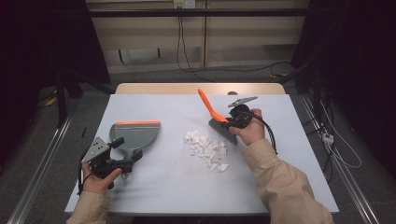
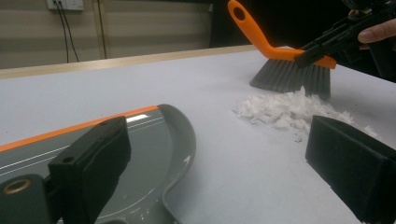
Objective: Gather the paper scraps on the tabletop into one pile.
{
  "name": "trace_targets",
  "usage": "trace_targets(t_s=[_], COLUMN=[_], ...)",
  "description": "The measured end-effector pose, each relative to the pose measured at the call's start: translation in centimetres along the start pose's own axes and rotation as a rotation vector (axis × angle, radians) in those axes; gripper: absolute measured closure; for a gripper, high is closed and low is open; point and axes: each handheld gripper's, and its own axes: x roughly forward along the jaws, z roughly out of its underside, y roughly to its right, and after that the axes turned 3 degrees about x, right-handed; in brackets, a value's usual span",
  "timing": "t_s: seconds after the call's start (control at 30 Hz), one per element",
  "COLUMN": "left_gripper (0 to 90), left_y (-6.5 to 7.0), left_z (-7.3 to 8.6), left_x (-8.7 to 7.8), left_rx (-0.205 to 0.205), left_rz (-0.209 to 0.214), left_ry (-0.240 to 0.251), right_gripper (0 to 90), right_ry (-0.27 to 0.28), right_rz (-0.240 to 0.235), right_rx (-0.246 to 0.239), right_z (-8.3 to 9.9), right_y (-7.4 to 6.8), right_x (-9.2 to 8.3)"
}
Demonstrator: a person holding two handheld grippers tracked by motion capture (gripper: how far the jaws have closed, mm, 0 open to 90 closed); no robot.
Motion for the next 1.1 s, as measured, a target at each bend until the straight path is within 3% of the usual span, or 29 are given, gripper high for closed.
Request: trace_targets(t_s=[0.2, 0.4, 0.5, 0.63, 0.7, 0.93, 1.1], left_gripper=[6.4, 6.4, 6.4, 6.4, 6.4, 6.4, 6.4], left_y=[0.0, 0.1, 0.0, 0.0, 0.0, -0.1, 0.0], left_z=[0.0, -0.1, -0.1, 0.0, -0.1, -0.2, -0.2], left_x=[0.0, -0.1, -0.1, -0.1, -0.1, -0.4, -0.3], left_rx=[0.0, 0.0, 0.002, -0.003, -0.004, -0.011, -0.008], left_rz=[-0.002, -0.004, -0.005, -0.008, -0.009, -0.038, -0.047], left_ry=[0.0, 0.002, 0.003, 0.002, 0.002, 0.008, -0.001], right_gripper=[71.9, 72.1, 72.2, 72.2, 72.2, 72.2, 72.2], right_ry=[-0.057, -0.059, -0.039, 0.036, 0.05, 0.076, 0.079], right_rz=[0.013, 0.001, -0.019, -0.07, -0.089, -0.191, -0.214], right_rx=[-0.037, -0.047, -0.047, -0.069, -0.127, -0.259, -0.316], right_z=[-0.2, -0.2, -0.3, -0.6, -1.2, -3.4, -4.5], right_y=[0.1, 0.1, 0.2, 0.4, 0.4, 0.3, -0.2], right_x=[-0.3, -0.3, -0.1, 0.3, 0.9, 3.1, 4.4])
